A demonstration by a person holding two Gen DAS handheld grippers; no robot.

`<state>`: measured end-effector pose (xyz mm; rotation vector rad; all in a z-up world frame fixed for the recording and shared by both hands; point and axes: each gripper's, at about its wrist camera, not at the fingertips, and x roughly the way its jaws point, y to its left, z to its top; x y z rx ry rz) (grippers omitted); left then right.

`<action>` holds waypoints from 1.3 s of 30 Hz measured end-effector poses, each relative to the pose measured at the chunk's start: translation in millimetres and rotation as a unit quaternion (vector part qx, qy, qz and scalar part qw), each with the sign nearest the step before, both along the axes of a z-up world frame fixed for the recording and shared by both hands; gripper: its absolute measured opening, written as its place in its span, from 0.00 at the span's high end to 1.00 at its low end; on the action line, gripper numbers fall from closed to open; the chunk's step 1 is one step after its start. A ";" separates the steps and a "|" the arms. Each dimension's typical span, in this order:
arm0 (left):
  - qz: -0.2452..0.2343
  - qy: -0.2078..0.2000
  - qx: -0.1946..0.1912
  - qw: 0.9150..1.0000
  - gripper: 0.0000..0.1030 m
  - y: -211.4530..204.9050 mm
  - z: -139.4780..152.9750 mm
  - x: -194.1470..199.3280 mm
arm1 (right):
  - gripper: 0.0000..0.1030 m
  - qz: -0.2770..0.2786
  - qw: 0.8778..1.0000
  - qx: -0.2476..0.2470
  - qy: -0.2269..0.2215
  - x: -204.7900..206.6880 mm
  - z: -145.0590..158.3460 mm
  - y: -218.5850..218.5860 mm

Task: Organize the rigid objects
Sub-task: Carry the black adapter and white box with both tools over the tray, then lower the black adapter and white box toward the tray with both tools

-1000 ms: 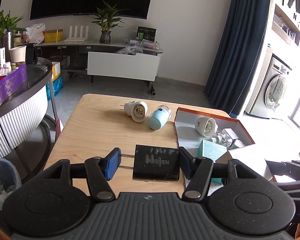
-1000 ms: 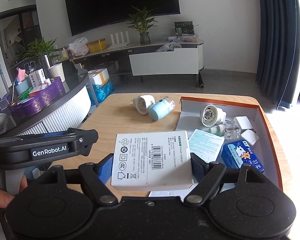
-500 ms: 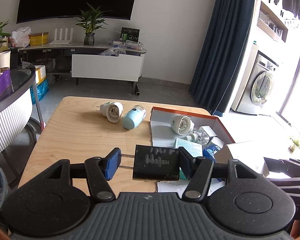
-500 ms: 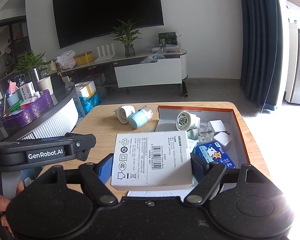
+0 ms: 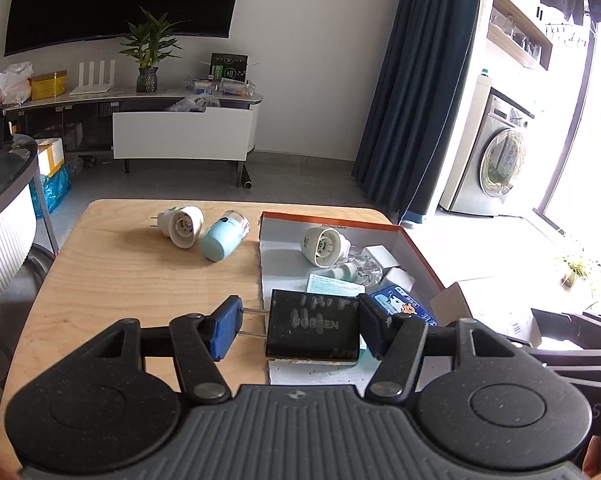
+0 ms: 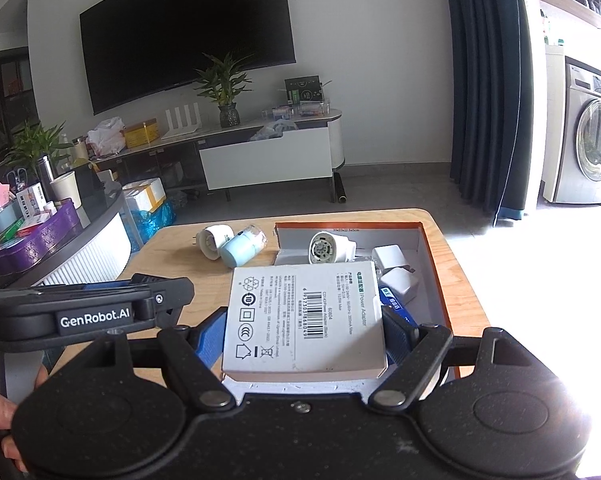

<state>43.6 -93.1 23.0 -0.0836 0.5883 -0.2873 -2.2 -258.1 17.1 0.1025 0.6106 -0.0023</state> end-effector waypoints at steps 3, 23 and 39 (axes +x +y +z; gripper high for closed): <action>-0.007 0.002 0.000 1.000 0.40 -5.6 -1.5 0.0 | 0.10 -0.008 1.000 0.000 0.001 -1.2 -0.7 -4.1; -0.035 0.012 0.007 0.999 0.40 -31.5 -8.6 4.1 | 0.10 -0.043 0.999 0.002 0.007 -3.7 -5.0 -27.2; -0.042 0.021 0.013 0.999 0.40 -40.0 -17.2 7.1 | 0.10 -0.050 0.999 0.006 0.012 1.3 -11.5 -30.4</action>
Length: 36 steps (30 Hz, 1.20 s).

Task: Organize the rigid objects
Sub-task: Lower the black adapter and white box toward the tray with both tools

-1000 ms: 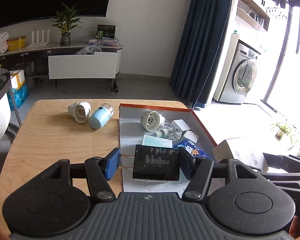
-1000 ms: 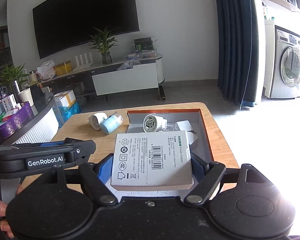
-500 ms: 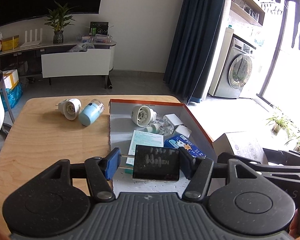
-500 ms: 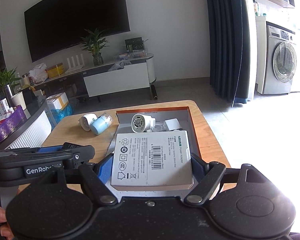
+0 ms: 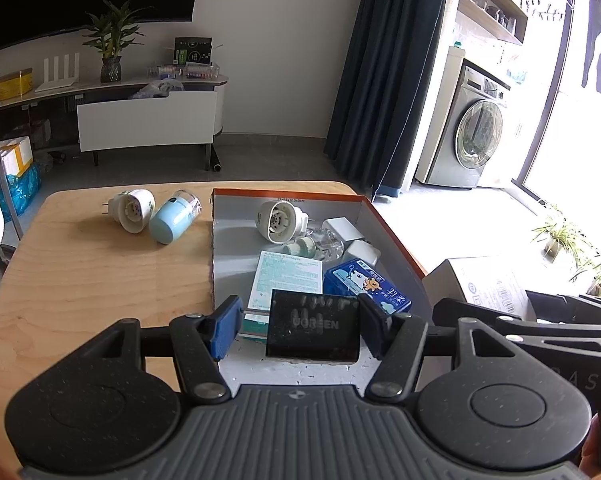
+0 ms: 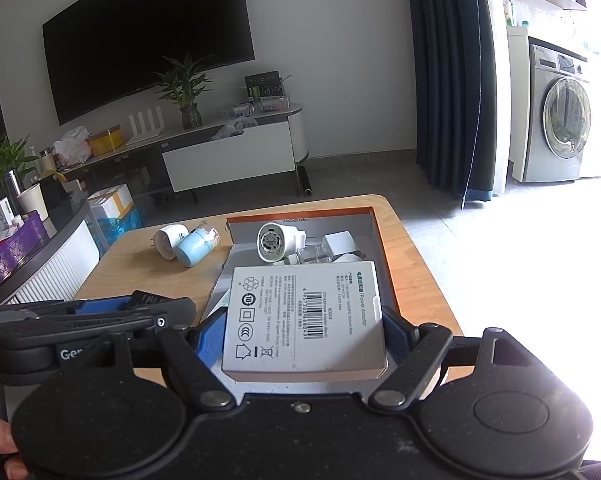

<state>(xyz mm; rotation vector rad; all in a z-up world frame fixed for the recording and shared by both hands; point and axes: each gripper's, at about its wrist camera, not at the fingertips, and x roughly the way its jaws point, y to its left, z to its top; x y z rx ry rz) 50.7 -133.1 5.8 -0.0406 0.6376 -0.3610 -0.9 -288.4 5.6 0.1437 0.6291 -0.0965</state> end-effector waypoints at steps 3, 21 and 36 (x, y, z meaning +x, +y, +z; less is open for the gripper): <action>-0.001 0.004 0.000 1.000 0.40 0.3 -1.7 1.9 | 0.10 -0.001 1.000 0.001 0.003 1.5 -3.1 -1.5; -0.005 0.021 0.003 1.000 0.40 -5.2 -15.4 7.3 | 0.10 -0.013 1.000 0.008 0.023 12.3 -18.8 -8.3; -0.006 0.035 0.005 0.999 0.40 -6.7 -25.1 12.9 | 0.10 -0.012 0.999 0.010 0.041 24.5 -30.9 -14.1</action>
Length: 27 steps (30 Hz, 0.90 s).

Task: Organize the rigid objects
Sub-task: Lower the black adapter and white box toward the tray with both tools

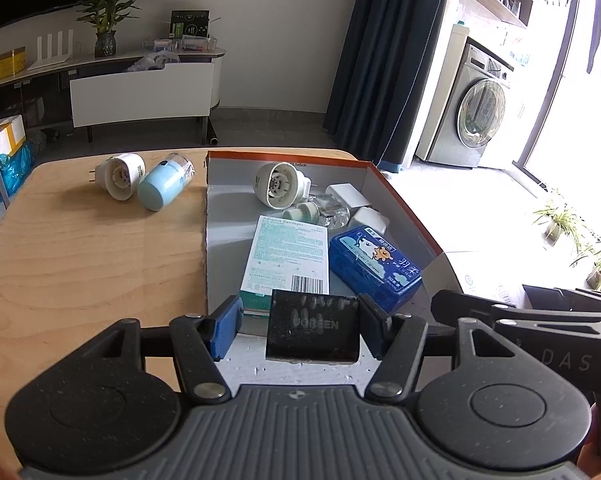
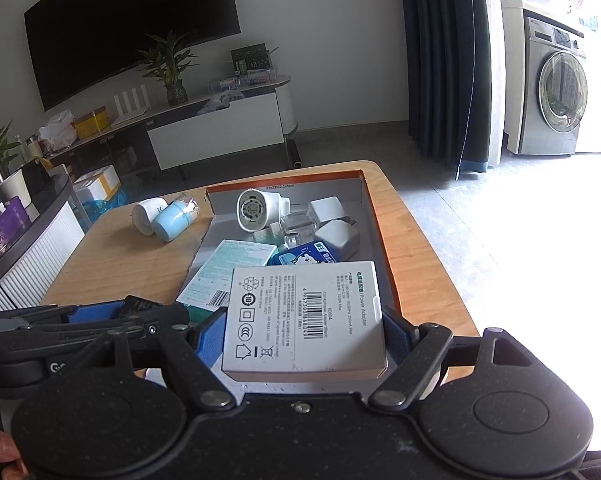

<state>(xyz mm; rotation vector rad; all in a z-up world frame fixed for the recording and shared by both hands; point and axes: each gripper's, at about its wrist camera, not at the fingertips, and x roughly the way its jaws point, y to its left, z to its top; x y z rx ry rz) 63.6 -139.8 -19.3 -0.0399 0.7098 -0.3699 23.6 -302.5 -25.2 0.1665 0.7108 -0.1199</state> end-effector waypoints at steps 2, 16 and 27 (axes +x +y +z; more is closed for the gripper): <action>0.000 0.002 -0.001 1.000 0.40 0.0 -0.8 1.0 | 0.10 -0.001 1.000 0.000 0.002 1.2 -1.8 -0.4; -0.003 0.010 0.001 1.000 0.40 -1.0 -6.4 3.8 | 0.10 -0.003 1.000 0.004 0.009 5.8 -6.8 -1.5; -0.007 0.014 0.002 1.000 0.40 -2.9 -9.2 7.6 | 0.10 -0.008 1.000 0.007 0.008 11.1 -7.0 -6.3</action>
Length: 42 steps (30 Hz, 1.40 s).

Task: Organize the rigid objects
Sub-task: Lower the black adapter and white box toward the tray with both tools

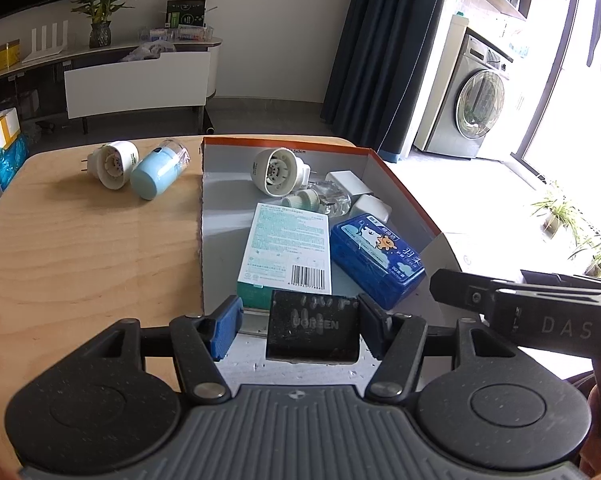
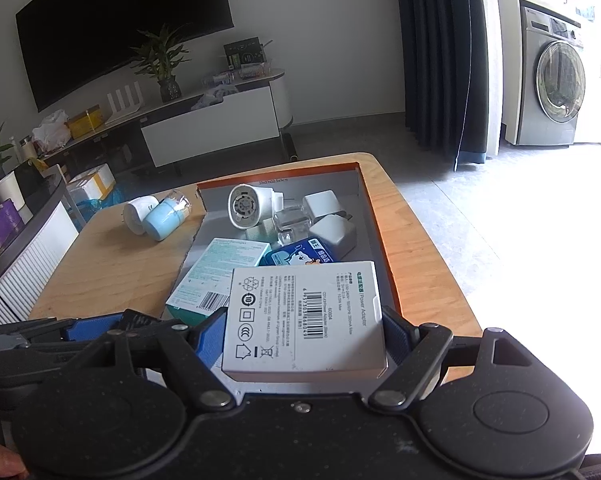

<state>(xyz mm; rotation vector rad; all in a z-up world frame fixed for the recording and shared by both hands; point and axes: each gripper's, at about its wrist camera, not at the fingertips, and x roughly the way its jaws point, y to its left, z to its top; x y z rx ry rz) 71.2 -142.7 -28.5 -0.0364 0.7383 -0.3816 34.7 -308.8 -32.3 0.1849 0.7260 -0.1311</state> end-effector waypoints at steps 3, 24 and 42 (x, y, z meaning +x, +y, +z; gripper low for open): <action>0.000 0.000 0.000 1.000 0.40 -0.4 0.2 2.2 | 0.10 -0.002 1.000 0.001 -0.002 2.5 1.4 -1.4; -0.011 -0.009 0.001 1.000 0.40 -10.2 18.9 28.9 | 0.10 -0.006 1.000 0.003 -0.013 27.5 21.8 -13.1; -0.030 -0.012 0.008 0.999 0.40 -23.9 26.5 47.9 | 0.10 -0.005 1.000 0.008 -0.018 53.4 33.1 -26.1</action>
